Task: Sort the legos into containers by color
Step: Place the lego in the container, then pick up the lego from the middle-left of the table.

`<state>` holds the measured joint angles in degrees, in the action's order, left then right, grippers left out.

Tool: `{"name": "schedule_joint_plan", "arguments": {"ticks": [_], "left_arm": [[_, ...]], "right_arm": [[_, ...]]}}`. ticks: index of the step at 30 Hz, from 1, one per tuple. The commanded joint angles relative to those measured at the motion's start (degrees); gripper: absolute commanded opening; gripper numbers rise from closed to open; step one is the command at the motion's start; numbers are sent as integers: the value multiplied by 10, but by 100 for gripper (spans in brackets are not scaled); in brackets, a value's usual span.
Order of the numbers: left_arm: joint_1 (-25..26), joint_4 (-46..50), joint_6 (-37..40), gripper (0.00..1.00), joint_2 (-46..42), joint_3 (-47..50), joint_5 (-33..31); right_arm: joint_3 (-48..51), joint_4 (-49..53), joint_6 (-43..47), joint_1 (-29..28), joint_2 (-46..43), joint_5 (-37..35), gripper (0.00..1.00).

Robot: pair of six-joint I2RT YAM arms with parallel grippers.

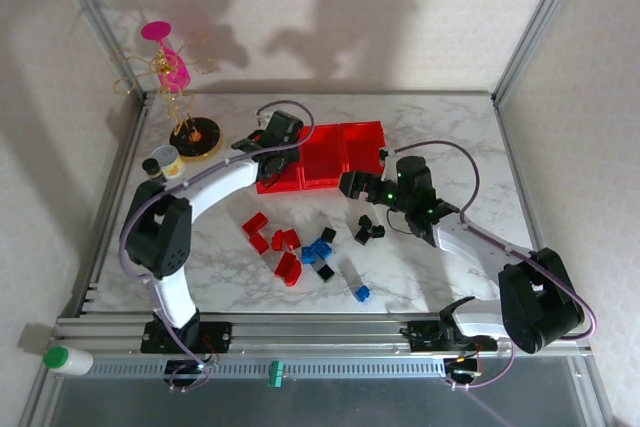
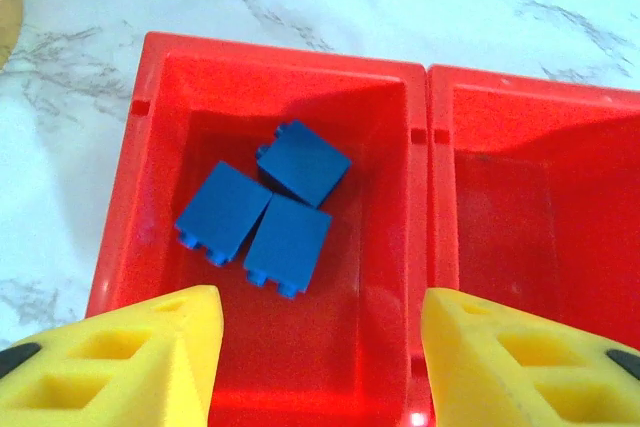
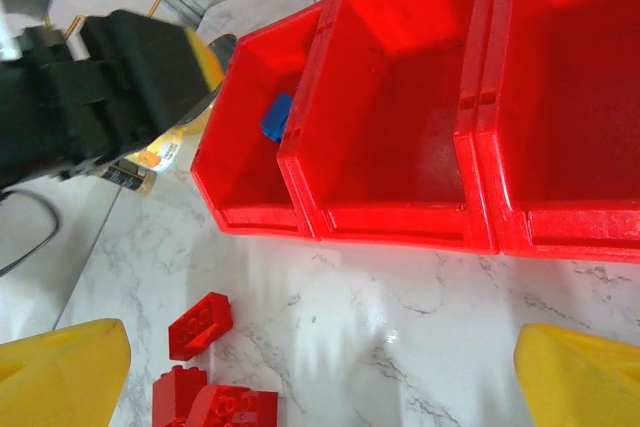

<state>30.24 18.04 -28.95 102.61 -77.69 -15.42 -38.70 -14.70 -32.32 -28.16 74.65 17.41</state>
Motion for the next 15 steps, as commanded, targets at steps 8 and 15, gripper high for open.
{"name": "schedule_joint_plan", "arguments": {"ticks": [8, 15], "left_arm": [[93, 37, -47, 58, -123, 125, 17], [172, 66, -130, 59, -187, 194, 23]], "right_arm": [[-9, 95, 48, -5, -23, 15, 99], [23, 146, 61, -8, -61, 28, 99]]}}
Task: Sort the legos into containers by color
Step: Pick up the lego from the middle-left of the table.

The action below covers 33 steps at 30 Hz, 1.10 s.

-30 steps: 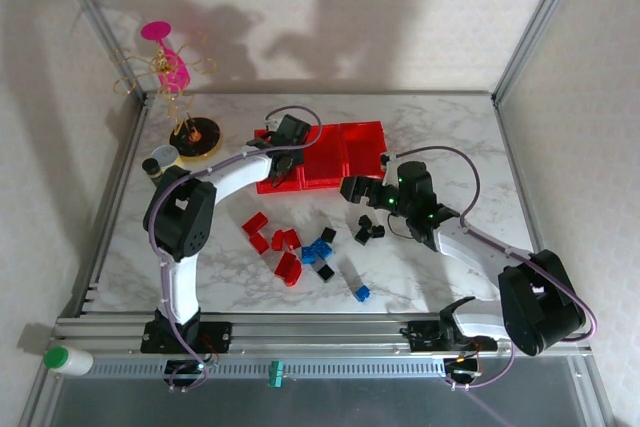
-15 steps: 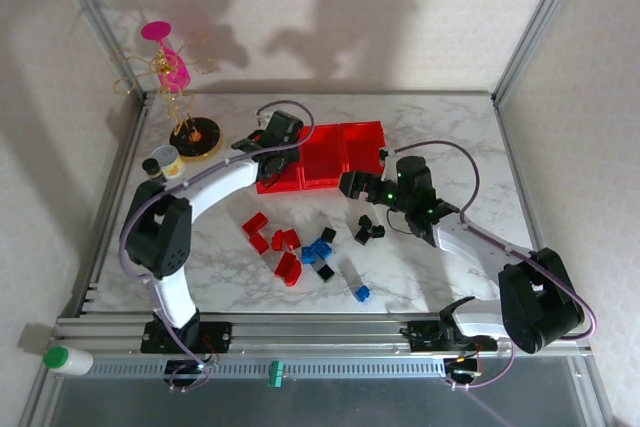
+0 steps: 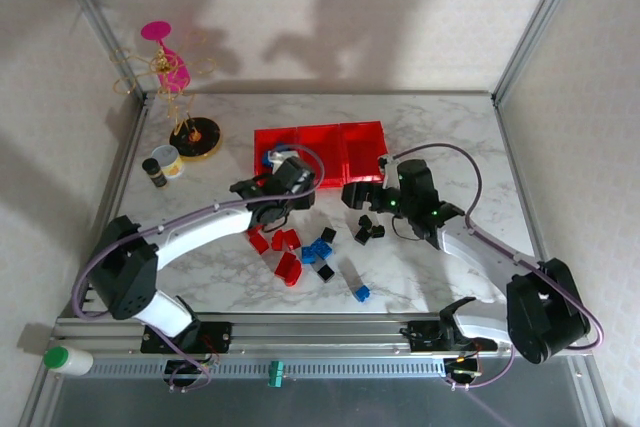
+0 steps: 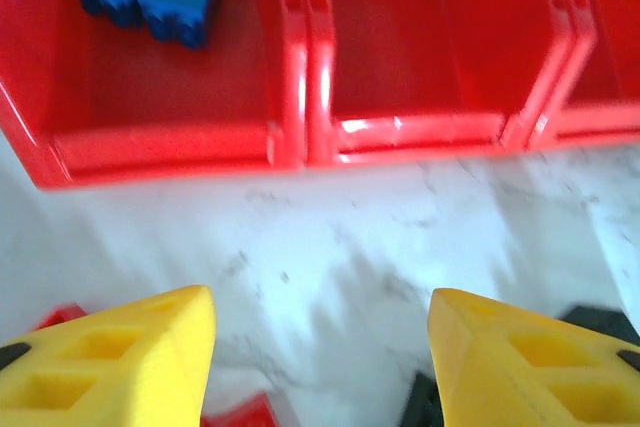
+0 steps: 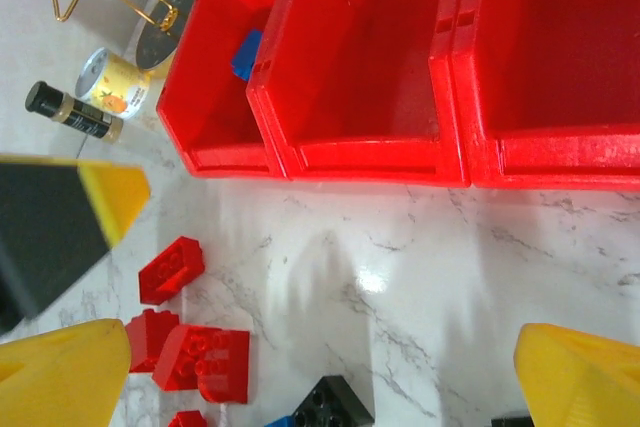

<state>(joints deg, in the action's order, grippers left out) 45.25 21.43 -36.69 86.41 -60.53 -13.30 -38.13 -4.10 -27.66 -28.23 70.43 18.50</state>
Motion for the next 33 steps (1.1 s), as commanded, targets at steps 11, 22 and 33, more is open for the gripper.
{"name": "schedule_joint_plan", "arguments": {"ticks": [11, 22, 33], "left_arm": [[141, 42, -201, 62, -20, 80, 1], [159, 51, -226, 60, 47, 78, -15], [161, 33, -211, 49, 88, 67, -11]], "right_arm": [[76, 77, 5, -23, -83, 25, 99], [97, 67, -1, -22, -95, -3, 99], [92, 53, 2, -22, -70, -1, 99]]}}
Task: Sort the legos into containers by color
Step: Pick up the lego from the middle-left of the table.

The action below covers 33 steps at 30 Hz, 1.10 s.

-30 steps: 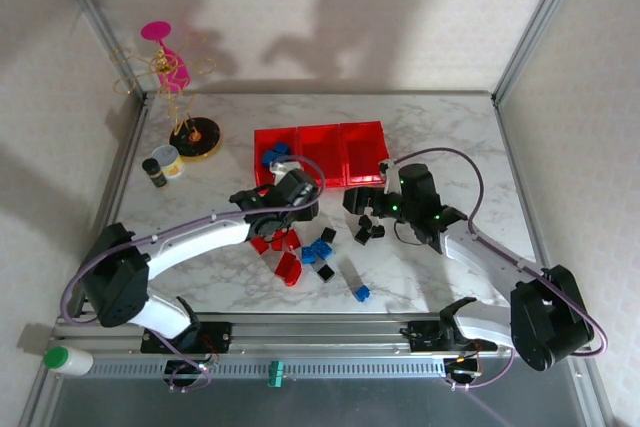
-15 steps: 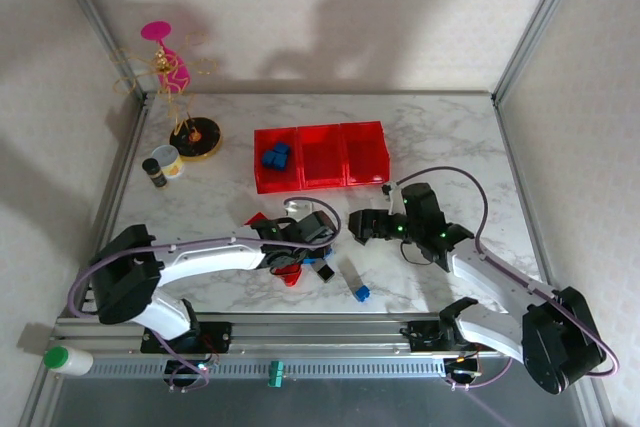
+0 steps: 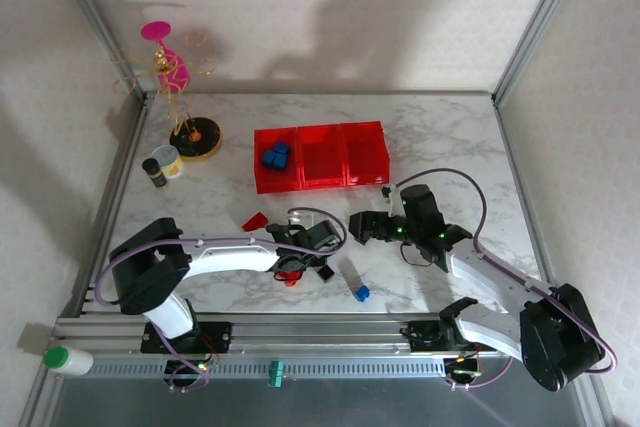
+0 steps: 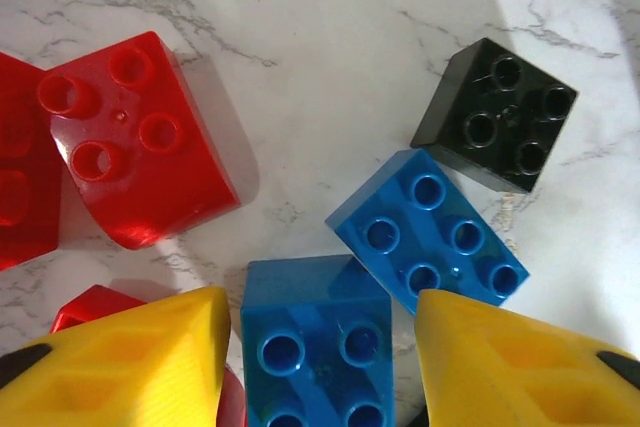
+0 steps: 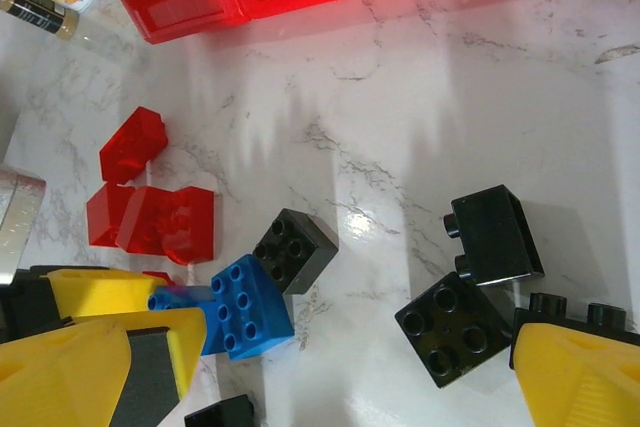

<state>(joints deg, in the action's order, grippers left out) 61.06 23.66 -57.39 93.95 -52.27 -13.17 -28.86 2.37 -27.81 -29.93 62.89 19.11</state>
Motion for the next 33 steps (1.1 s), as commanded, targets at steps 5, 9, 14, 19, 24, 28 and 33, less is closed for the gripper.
{"name": "schedule_joint_plan", "arguments": {"ticks": [5, 9, 14, 19, 24, 28, 33], "left_arm": [[4, 21, -3, 42, 18, -18, -23], [3, 23, 3, 36, 12, -21, -29], [3, 30, 7, 30, -13, -26, -39], [-1, 60, 18, 30, -50, -43, -69], [-24, 104, 49, 29, -88, -71, -121], [-71, 115, 94, 29, -107, -96, -145], [-150, 91, 161, 30, -108, -129, -151]], "right_arm": [[1, -14, -1, -5, 4, -10, 99], [5, -44, -14, -5, 6, 20, 99], [-10, -38, -10, -5, 11, 15, 99], [-23, -43, -7, -5, 7, 27, 99], [-32, -72, -11, -6, -4, 41, 99], [-38, -102, -20, -7, 1, 48, 99], [-53, -135, -31, -7, 21, 47, 99]]}}
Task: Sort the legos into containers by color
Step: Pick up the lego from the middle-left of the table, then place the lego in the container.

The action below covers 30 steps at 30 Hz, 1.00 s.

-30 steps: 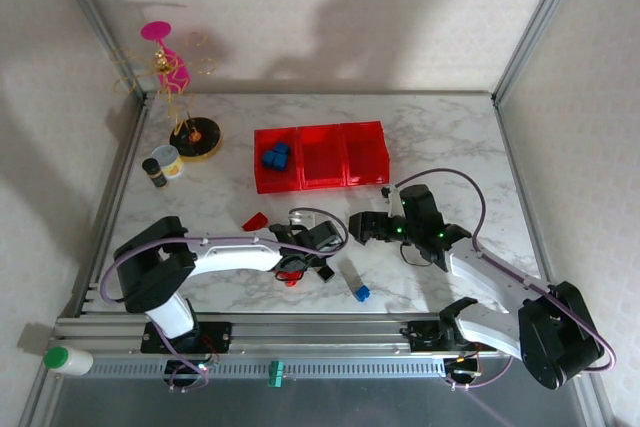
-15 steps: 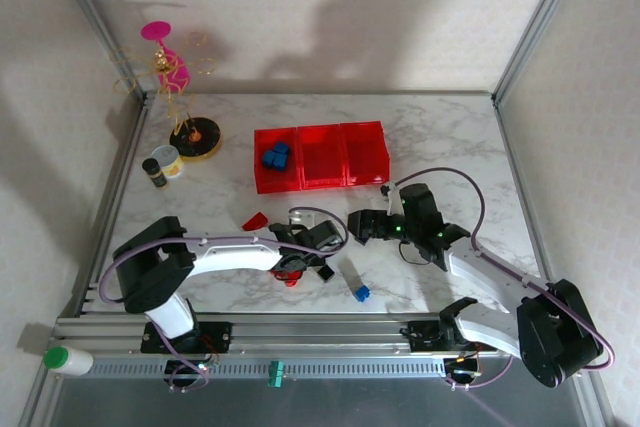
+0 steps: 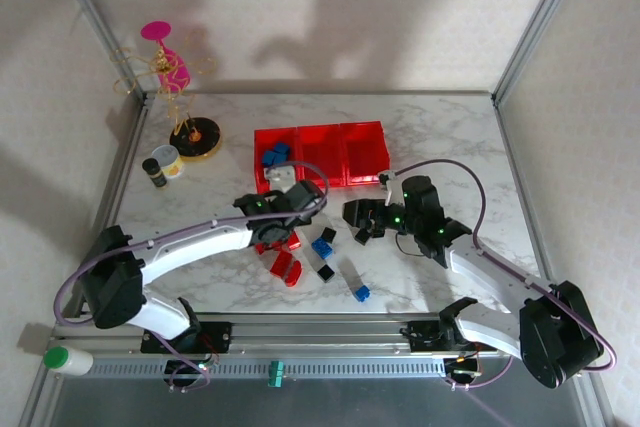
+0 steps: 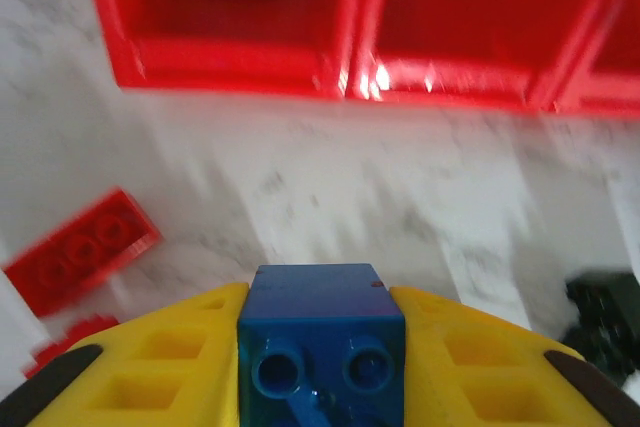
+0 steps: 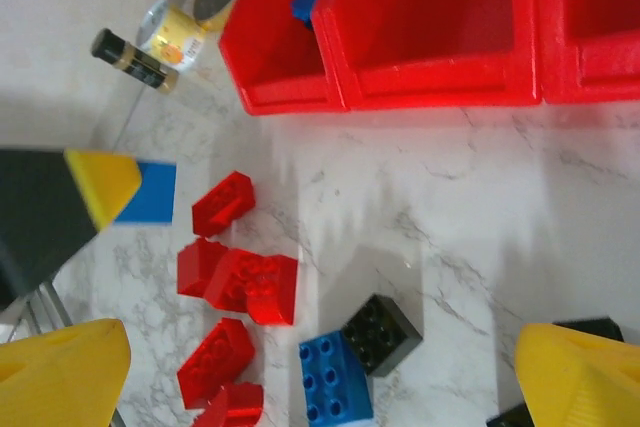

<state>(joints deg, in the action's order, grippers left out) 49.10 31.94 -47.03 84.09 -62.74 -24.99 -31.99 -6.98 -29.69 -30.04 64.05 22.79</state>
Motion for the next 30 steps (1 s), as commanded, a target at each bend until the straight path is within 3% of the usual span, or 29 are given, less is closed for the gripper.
{"name": "schedule_joint_plan", "arguments": {"ticks": [1, 9, 19, 30], "left_arm": [[-47, 1, 74, 30, -4, -32, -33], [-147, -49, 158, 30, 86, -109, 4], [-196, -75, 206, 30, 238, -213, 60], [-223, -72, 221, 34, 322, -262, 105]], "right_arm": [[-23, -53, -16, -6, 13, 8, 99], [-32, -101, -29, -6, 39, -10, 99], [-30, -99, -25, -6, 56, -29, 99], [-36, -100, -20, -6, 71, -38, 99]]}}
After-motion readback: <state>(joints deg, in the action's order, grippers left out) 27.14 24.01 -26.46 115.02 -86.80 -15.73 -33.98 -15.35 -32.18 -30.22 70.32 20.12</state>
